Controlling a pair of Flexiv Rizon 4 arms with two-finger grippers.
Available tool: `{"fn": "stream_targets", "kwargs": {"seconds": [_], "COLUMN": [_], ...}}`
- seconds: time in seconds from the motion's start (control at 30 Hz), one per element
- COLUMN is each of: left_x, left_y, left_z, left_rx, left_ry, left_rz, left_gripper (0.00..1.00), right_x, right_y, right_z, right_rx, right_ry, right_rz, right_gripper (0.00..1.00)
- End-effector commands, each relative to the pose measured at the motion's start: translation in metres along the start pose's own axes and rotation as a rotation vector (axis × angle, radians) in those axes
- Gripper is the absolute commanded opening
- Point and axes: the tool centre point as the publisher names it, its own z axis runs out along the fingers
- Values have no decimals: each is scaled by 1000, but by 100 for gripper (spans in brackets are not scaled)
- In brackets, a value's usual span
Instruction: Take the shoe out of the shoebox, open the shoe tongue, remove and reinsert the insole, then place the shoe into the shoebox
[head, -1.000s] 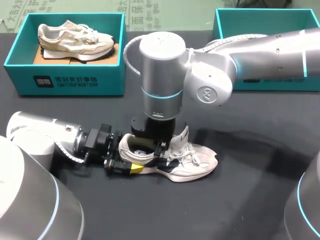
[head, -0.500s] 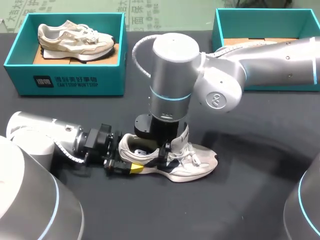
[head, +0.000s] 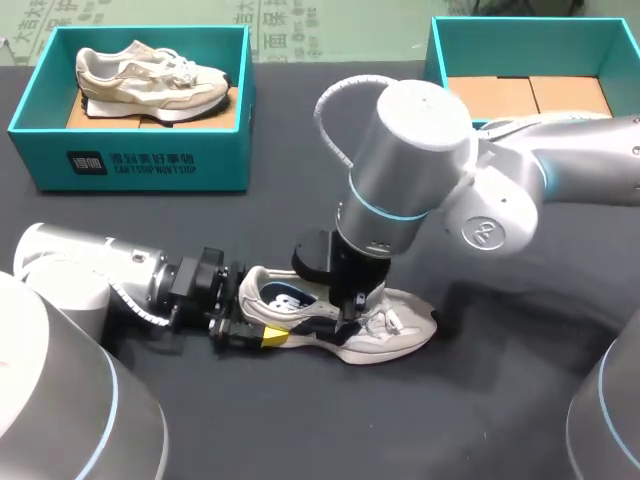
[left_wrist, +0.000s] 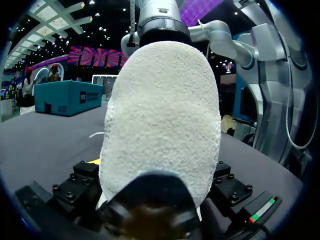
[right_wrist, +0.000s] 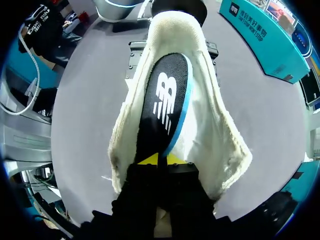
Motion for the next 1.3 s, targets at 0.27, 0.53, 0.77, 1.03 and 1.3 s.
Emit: {"fn": "stream_targets", "kwargs": {"seconds": [0.27, 0.53, 0.77, 1.03, 1.3], "left_x": [-3, -3, -3, -3, -3], "left_y": [0, 0, 0, 0, 0], "left_z": [-1, -1, -1, -1, -1], "left_rx": [-1, -1, -1, -1, -1], "left_ry": [-2, -2, -2, -2, -2], "left_rz": [-2, -2, -2, -2, -2], "left_gripper": [0, 0, 0, 0, 0], "right_x": [3, -7, -14, -17, -16], "right_y": [-8, -2, 18, 51, 73], "right_z": [-29, -44, -56, -57, -58], "right_rx": [-198, -257, -274, -261, -246], "right_ry": [-62, -75, -64, -17, 7], "right_rz": [-95, -154, -248, -344, -407], "right_gripper": [0, 0, 0, 0, 0]}}
